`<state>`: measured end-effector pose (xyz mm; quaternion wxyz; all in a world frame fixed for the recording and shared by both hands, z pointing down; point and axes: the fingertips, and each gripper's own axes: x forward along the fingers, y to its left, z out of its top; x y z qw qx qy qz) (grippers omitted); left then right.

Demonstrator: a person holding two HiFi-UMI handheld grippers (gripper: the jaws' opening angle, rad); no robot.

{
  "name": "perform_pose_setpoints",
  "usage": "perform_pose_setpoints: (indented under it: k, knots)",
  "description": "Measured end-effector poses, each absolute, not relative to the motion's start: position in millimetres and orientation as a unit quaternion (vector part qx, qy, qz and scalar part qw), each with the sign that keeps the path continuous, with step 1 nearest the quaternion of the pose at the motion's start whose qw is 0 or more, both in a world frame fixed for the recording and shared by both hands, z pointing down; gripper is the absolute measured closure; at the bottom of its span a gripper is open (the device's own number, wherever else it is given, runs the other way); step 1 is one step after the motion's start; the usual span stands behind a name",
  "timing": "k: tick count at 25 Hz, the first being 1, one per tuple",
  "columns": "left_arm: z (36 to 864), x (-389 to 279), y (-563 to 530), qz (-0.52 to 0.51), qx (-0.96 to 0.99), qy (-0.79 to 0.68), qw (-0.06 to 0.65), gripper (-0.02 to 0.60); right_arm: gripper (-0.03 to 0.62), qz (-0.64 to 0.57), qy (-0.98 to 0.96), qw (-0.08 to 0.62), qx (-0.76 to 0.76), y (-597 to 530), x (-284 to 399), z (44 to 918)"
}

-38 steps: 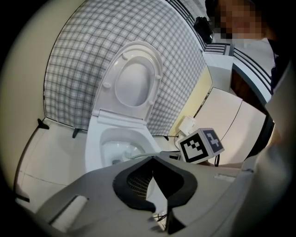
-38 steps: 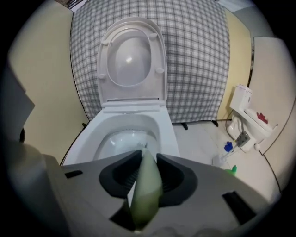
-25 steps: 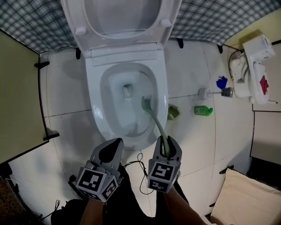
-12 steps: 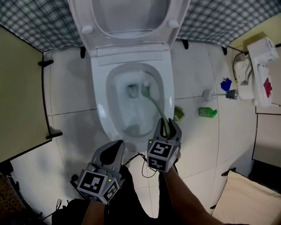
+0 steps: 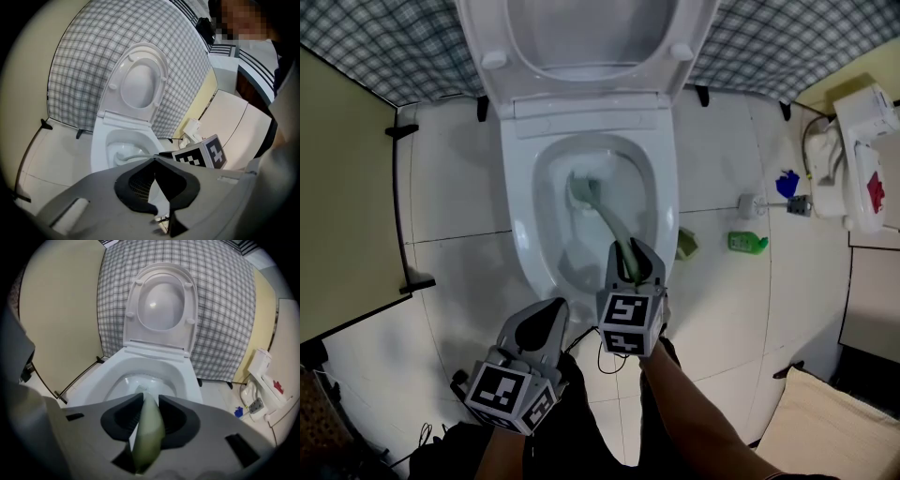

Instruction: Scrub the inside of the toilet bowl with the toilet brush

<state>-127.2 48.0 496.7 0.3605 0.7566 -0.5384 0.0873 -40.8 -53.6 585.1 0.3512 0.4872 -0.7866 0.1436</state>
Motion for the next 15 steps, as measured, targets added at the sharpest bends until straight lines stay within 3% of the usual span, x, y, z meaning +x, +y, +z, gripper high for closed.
perform_pose_setpoints:
  k: [6,15]
  knots:
    - [498,-120,49,0.088,0.758,-0.534,0.363,0.576,0.474,0.133,-0.820,0.351,0.432,-24,-59,577]
    - [497,-114,50,0.091,0.760,-0.533,0.360,0.576,0.473,0.177,-0.824,0.379,0.382,-7,-27,581]
